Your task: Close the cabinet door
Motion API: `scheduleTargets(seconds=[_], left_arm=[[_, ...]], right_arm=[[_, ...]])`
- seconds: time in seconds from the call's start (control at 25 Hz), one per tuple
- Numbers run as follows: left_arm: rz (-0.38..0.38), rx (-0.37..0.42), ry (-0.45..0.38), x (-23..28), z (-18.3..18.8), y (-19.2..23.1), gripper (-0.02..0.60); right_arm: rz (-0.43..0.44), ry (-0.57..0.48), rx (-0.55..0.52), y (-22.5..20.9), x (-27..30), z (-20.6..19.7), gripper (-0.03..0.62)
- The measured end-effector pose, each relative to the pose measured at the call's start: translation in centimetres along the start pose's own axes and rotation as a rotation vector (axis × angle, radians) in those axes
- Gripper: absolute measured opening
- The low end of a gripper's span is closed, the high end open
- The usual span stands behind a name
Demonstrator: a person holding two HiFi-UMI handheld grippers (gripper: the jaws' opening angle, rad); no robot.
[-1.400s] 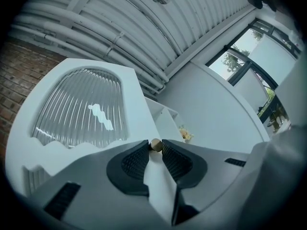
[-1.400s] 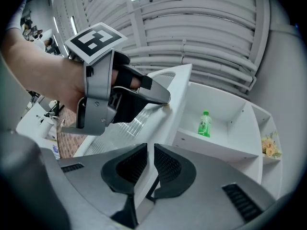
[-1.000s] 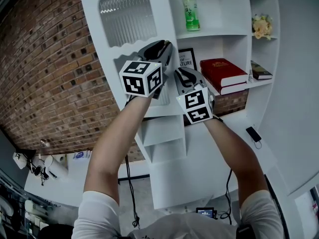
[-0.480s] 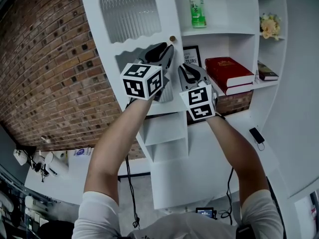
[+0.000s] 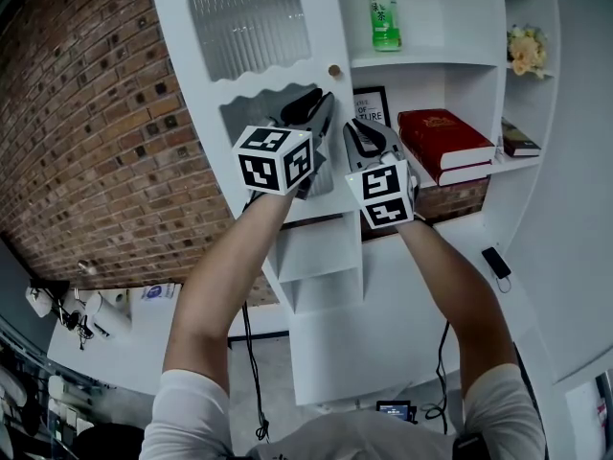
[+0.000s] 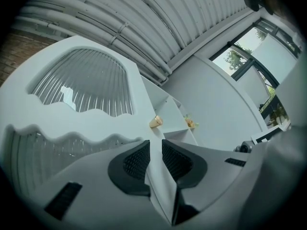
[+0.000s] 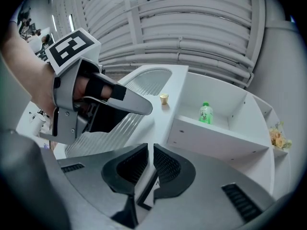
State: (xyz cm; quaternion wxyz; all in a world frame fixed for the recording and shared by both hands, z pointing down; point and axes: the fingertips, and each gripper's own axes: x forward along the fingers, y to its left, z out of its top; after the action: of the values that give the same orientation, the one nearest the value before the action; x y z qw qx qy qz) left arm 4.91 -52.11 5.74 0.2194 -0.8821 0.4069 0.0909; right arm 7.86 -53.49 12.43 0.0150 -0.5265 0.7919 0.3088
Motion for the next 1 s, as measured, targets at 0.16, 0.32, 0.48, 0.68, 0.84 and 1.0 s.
scheduleTargets(seconds=[0.16, 0.32, 0.48, 0.68, 0.84, 1.0], left_arm=[[-0.001, -0.002, 0.005, 0.4, -0.3, 0.2, 0.08], [0.002, -0.006, 0.021, 0.5, -1.0, 0.5, 0.08], [0.012, -0.02, 0.036, 0.4, -1.9, 1.0, 0.08], [0.011, -0.051, 0.045, -0.4, -2.8, 0.9, 0.08], [-0.006, -0.079, 0.044, -1.5, -3.4, 0.3, 0.08], [-0.029, -0.112, 0.035, -2.6, -3.5, -0.5, 0.08]], right_arm=[[-0.005, 0.017, -0.024, -0.3, 0.5, -0.3, 0.058], [0.0, 0.029, -0.02, -0.3, 1.0, -0.5, 0.058], [0.003, 0.038, -0.024, -0.3, 1.4, -0.8, 0.058], [-0.002, 0.041, -0.023, -0.5, 1.6, -0.8, 0.058], [-0.008, 0.049, -0.027, -0.5, 1.6, -0.7, 0.058], [0.004, 0.067, 0.004, -0.3, 1.5, -0.8, 0.058]])
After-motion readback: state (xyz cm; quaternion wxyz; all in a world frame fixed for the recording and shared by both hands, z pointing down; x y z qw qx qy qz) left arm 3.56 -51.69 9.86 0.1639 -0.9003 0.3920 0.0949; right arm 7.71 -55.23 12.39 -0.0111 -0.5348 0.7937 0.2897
